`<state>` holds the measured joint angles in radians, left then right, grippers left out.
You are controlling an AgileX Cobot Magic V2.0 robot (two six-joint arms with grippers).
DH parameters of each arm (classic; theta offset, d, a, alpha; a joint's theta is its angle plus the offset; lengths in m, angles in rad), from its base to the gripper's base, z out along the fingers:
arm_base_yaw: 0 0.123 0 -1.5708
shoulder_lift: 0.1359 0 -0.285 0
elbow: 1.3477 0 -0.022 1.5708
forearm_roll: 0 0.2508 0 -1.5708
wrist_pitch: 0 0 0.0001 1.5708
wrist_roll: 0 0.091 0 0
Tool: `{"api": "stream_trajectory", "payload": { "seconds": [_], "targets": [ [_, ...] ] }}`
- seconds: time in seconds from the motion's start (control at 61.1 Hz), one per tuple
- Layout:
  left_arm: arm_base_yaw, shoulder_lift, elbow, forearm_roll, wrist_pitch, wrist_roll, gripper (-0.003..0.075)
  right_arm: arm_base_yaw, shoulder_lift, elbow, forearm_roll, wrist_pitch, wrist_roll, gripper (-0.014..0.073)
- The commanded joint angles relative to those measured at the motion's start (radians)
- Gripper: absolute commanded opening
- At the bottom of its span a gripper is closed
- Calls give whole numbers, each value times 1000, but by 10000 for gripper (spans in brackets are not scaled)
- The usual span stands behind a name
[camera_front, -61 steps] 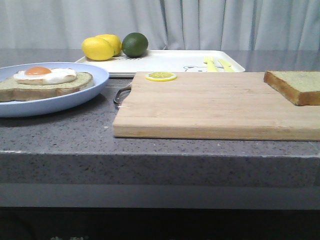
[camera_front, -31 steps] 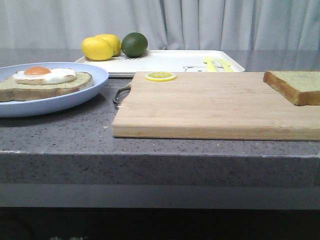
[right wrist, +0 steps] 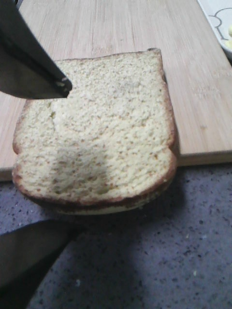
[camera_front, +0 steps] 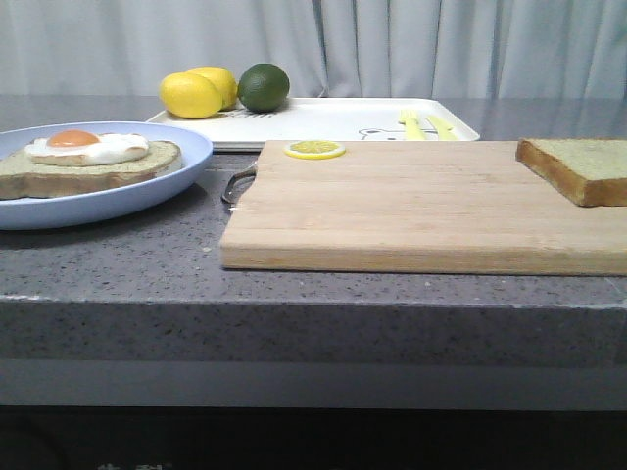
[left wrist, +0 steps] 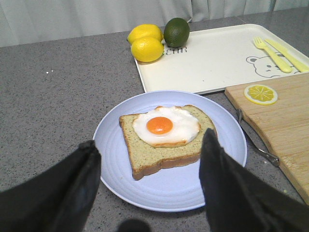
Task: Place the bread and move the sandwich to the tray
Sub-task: 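Grasp the plain bread slice with the right gripper and lift it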
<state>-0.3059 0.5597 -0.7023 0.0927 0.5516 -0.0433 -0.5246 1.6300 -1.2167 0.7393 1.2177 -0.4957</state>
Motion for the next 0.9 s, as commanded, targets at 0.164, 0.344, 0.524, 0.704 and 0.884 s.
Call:
{"api": "stream_trajectory", "payload": {
  "seconds": [0.164,0.344,0.524,0.704,0.884],
  "targets": [
    [-8,8,-29,2,-70,0,438,4,5,-33,56,116,-21,539],
    [-8,8,-29,4,-70,0,438,40,24,-32,55,121,-29,540],
    [-8,8,-29,4,-70,0,438,51,26,-32,55,121,-36,538],
    [-8,8,-29,4,-70,0,438,51,26,-32,55,121,-36,350],
    [-8,8,-29,4,-70,0,438,51,26,-32,55,121,-36,162]
  ]
}}
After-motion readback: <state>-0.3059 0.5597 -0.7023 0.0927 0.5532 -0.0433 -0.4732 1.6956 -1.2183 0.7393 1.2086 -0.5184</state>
